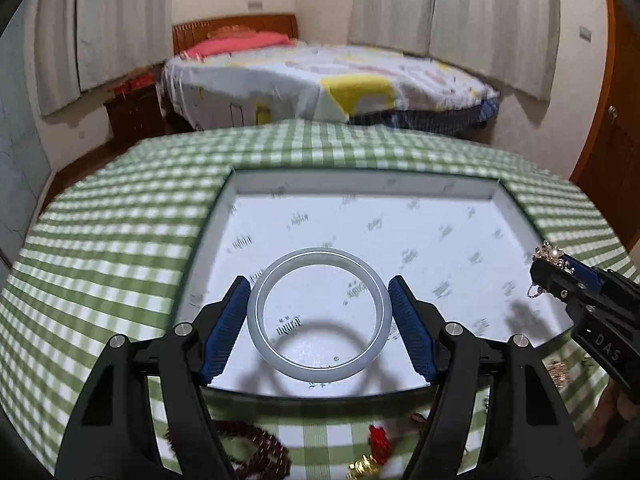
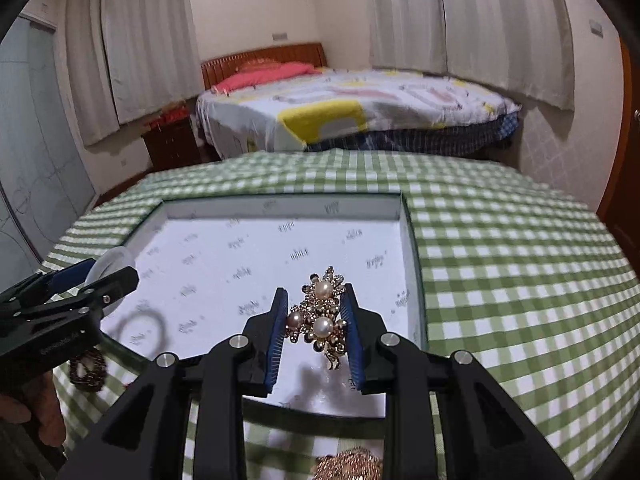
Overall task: Organize jewelry
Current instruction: 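Carry bangle into the green box and open left gripper while right carries brooch, then lower the brooch into the green box and open right gripper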
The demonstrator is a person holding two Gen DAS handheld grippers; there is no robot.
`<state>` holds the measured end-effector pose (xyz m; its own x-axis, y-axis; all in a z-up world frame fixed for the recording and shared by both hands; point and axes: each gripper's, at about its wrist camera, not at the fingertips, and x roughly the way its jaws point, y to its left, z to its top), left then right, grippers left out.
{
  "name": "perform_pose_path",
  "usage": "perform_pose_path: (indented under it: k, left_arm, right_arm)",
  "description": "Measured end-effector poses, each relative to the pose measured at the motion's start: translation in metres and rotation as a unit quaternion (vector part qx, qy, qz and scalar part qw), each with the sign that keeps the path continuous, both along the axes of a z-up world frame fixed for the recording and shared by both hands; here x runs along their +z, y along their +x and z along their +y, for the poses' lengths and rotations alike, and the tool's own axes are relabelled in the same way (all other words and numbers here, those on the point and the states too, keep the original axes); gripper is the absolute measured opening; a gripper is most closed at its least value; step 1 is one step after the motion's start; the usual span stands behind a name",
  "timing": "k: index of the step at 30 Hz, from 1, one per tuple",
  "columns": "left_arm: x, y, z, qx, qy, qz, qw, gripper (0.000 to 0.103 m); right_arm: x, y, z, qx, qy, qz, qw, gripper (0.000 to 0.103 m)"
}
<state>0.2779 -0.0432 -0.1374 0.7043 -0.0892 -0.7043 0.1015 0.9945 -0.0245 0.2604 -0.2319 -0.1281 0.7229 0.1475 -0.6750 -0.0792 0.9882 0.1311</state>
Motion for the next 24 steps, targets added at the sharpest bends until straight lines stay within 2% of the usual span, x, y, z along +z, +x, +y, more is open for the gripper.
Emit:
perform_pose_path:
  k: [7, 17, 19, 21, 24]
  left_arm:
    - [-0.026, 0.012, -0.001, -0.005, 0.008, 0.038, 0.9992, 0.069]
    - [-0.034, 0.02, -0.008, -0.018, 0.009, 0.06, 0.998, 0.069]
    - [-0.034, 0.02, -0.008, -0.02, 0.006, 0.06, 0.998, 0.071]
    - [-0.035, 0.02, -0.009, -0.02, 0.006, 0.06, 0.998, 0.071]
    - [-0.035, 0.02, -0.008, -0.018, 0.008, 0.06, 0.998, 0.076]
  right_arm:
    - [-0.02, 0.011, -0.003, -0.002, -0.006, 0.038, 0.999, 0.028]
    - [-0.023, 0.014, -0.003, -0.003, -0.027, 0.054, 0.998, 0.029]
    - [-0.023, 0.014, -0.003, -0.001, -0.026, 0.054, 0.998, 0.03]
    - [-0.022, 0.013, -0.001, -0.001, -0.026, 0.05, 0.998, 0.042]
    - [-0.021, 0.012, -0.003, -0.003, -0.022, 0.047, 0.999, 0.046]
